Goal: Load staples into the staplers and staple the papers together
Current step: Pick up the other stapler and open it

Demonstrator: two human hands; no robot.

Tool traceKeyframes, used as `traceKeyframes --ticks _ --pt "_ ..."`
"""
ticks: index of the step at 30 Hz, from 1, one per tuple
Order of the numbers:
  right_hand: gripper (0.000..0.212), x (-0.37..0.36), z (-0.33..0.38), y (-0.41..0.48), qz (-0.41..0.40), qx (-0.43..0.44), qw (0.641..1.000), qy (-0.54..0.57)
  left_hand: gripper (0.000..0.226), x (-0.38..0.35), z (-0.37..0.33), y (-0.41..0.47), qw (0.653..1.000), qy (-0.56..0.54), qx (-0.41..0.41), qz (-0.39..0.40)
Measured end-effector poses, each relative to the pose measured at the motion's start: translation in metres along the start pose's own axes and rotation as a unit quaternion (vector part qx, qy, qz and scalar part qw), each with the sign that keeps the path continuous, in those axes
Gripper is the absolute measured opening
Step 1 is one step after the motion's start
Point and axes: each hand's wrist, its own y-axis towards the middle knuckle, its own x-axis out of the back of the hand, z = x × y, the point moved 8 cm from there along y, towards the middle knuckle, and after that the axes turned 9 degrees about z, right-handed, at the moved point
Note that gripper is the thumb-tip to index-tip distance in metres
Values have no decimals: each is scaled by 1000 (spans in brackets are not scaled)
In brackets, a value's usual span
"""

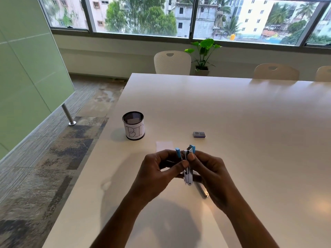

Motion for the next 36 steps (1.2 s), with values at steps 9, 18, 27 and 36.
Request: traceKeyframes --ticks 9,18,27,36 --pt "26 3 0 -5 5 -44 999 25 35 -1 -9 0 995 97 -15 -2" --pt "33 1 2 -2 9 -39 999 14 44 1 -11 -4 997 77 -23 -20" --pt "28 -4 6 -1 -8 -7 1000 -11 23 4 -4 -7 999 -13 11 -39" --pt "26 1 12 -2 -39 50 998 6 23 20 2 -8 984 -161 33 -61"
